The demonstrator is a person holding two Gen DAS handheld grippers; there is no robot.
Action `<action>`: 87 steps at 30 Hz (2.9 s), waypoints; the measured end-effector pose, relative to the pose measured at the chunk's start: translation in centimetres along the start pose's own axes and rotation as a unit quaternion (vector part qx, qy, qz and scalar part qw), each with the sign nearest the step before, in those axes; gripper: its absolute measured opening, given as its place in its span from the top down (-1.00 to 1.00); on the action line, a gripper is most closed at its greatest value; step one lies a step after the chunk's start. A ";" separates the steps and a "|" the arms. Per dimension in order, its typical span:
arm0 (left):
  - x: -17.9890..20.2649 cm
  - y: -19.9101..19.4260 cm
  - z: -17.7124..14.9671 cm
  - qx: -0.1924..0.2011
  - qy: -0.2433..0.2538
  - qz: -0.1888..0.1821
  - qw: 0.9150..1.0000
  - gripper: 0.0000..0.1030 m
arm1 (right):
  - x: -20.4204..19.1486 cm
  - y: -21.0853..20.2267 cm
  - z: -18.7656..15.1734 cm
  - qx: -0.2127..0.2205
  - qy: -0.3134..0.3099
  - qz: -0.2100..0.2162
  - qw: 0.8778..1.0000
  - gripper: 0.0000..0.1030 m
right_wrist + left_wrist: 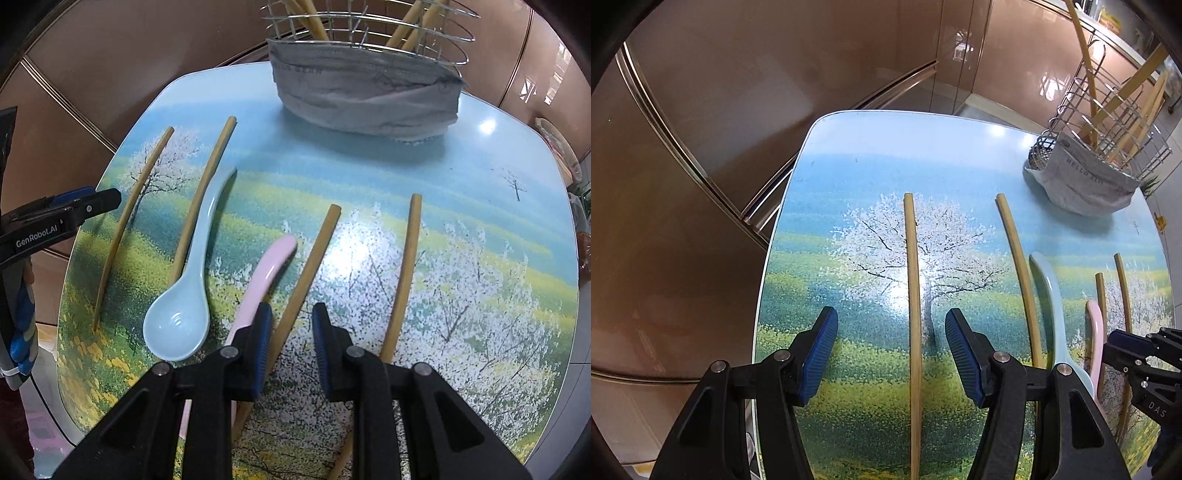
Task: Organize utensils
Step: 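Move both open tools back down toward the remaining chopsticks, then close the left tool on a bamboo chopstick while the right tool grasps another, then lift both held chopsticks upright and carry them over the wire holder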
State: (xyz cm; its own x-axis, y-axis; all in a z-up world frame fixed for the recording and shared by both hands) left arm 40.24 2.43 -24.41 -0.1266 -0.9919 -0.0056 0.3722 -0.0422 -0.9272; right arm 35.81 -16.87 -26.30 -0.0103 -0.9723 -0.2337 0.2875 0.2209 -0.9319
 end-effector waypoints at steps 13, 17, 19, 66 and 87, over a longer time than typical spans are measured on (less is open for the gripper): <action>-0.5 2.6 0.7 -0.033 -0.009 -0.003 0.999 0.04 | 0.9 -0.6 -0.6 0.000 0.007 -0.002 1.000 0.74; -0.4 3.3 0.9 -0.047 -0.010 -0.009 0.999 0.13 | 1.2 -0.8 -0.5 -0.003 0.006 -0.002 1.000 0.77; -0.4 3.6 1.2 -0.050 -0.009 -0.009 0.999 0.15 | 1.2 -0.8 -0.5 -0.005 0.004 -0.003 1.000 0.78; -0.5 -6.1 -2.7 -0.011 -0.028 -0.091 0.995 0.89 | 0.5 -11.1 -5.1 0.117 0.047 0.054 0.991 0.88; 5.7 -26.8 6.5 0.227 -0.034 -0.241 0.943 0.89 | -1.9 -28.7 2.0 0.321 0.016 0.066 0.945 0.88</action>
State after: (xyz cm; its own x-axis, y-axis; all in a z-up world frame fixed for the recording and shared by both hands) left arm 35.56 -2.88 2.84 -0.3283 -0.8494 0.4132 0.6438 -0.5213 -0.5601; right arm 29.47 -21.47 1.49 0.0412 -0.9344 -0.3539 0.8099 0.2386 -0.5358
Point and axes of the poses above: each gripper's, at about its wrist camera, not at the fingertips, and y roughly the way its jaws point, x to its right, z to its top, the point moved 9 cm from there along y, roughly the way its jaws point, and after that the axes turned 2 degrees about y, right-handed, at the moved point
